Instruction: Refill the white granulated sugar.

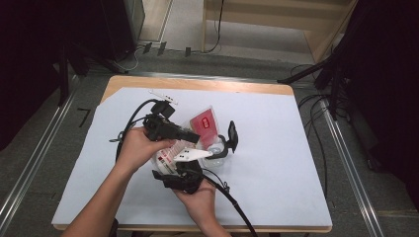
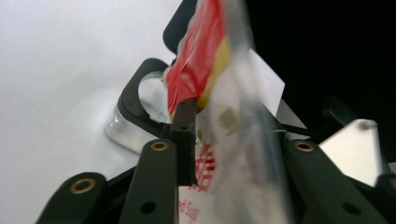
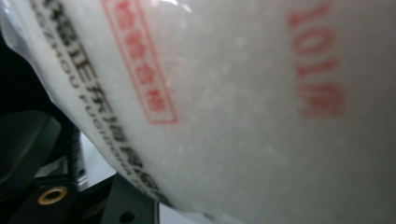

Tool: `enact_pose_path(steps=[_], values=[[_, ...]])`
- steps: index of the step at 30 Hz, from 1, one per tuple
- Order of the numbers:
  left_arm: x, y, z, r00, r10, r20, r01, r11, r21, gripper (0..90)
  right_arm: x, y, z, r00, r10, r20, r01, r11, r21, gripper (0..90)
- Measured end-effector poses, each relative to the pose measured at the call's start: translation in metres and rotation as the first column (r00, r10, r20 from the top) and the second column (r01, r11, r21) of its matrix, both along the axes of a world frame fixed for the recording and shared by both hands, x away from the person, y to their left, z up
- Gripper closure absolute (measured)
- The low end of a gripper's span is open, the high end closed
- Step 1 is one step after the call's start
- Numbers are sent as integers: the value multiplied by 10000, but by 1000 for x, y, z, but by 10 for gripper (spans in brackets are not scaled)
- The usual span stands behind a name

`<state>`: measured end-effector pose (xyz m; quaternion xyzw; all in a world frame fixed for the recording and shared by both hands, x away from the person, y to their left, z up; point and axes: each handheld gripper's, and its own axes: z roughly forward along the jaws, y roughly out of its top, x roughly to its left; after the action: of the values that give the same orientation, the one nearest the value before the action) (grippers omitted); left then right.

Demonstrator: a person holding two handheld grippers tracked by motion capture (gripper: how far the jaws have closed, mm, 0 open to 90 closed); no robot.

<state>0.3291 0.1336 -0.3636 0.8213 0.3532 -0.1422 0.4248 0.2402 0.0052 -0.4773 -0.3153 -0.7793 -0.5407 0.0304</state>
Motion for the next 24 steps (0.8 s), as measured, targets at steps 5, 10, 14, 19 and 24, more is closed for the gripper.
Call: enact_pose_path(steps=[5, 10, 14, 19, 24], values=[[-3, 4, 9, 9994, 219, 277, -230, 9989, 413, 703, -1, 1, 1, 9998, 117, -184, -111, 9994, 338, 605], [-7, 2, 14, 9977, 269, 624, -315, 9967, 750, 817, -3, 1, 5, 9988, 312, -368, -290, 9978, 599, 590], [-10, -3, 18, 9972, 360, 653, -425, 9939, 1020, 836, -6, 3, 9, 9997, 244, -9, -244, 9994, 239, 544], [-11, -4, 18, 9975, 458, 543, -511, 9936, 1005, 823, -7, 4, 11, 9995, 321, -79, -318, 9990, 327, 532], [-10, -5, 17, 9974, 595, 417, -630, 9942, 872, 809, -6, 5, 13, 9997, 224, 5, -224, 9997, 99, 580]])
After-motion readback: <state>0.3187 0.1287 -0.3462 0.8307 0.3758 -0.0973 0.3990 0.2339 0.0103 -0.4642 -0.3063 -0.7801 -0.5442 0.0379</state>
